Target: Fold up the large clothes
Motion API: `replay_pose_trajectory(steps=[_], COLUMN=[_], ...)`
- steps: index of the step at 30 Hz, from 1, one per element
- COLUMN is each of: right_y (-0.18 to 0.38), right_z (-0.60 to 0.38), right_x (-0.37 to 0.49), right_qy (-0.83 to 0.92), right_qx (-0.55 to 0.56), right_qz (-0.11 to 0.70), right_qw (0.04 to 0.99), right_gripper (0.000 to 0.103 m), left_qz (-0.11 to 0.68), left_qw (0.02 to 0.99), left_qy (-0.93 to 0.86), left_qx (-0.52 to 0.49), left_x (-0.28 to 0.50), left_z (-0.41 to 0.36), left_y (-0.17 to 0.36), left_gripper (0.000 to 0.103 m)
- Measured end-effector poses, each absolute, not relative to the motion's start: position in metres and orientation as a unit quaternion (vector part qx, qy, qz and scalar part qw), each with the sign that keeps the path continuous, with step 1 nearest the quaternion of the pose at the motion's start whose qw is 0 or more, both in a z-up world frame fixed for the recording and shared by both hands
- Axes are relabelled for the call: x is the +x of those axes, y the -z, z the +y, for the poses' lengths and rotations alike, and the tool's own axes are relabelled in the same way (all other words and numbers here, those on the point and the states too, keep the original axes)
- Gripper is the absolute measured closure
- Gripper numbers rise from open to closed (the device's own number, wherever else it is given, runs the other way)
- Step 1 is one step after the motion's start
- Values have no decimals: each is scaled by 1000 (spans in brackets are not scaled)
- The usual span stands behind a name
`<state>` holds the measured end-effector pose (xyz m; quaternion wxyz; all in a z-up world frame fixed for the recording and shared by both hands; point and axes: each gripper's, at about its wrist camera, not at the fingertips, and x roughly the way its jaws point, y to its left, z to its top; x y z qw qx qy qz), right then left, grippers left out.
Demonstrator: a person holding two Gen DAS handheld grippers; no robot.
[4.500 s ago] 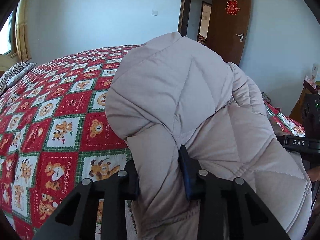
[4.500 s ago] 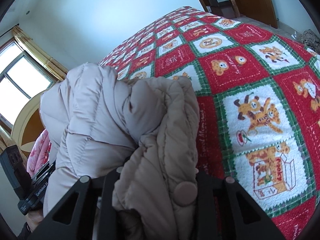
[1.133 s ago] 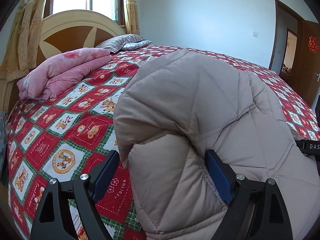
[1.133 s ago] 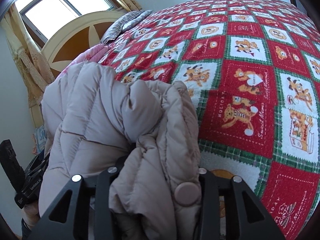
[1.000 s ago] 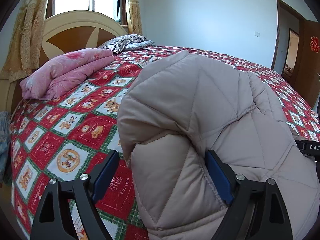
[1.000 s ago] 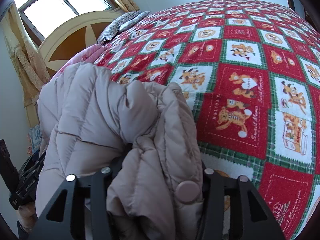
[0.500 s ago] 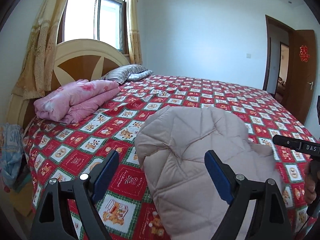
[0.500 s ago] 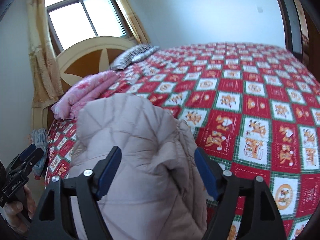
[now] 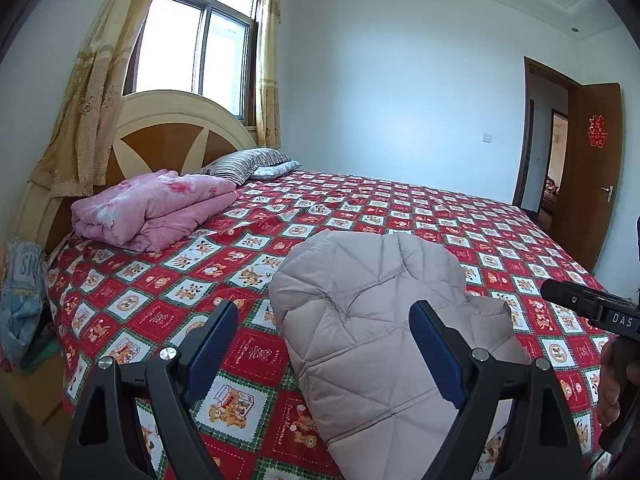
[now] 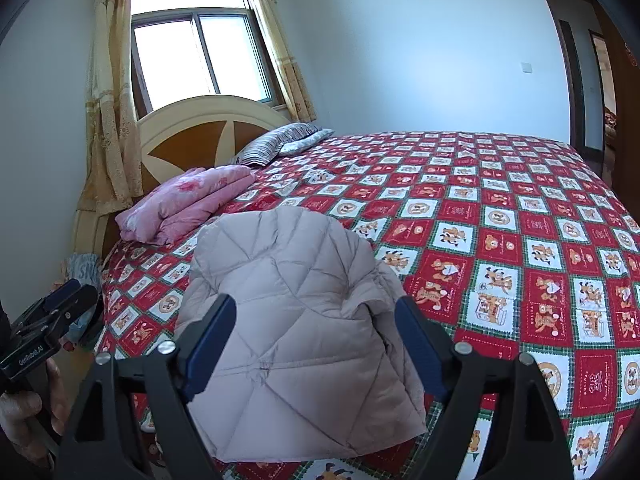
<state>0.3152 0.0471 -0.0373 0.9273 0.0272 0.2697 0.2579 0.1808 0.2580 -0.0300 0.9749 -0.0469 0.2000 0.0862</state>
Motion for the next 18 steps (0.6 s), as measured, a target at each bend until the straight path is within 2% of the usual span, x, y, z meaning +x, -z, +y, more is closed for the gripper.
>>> replay_pose_trajectory(steps=[18], right_y=[40], right_z=[47], right_x=[306], right_qy=[-262], right_qx=[28], right_qz=[272], right_qw=[926], right_gripper=[19], left_qz=[198], left_qw=[975], left_qy=[-88], left_qx=[-43], left_x=[178], left_z=[254], left_y=[29], left_gripper=[15])
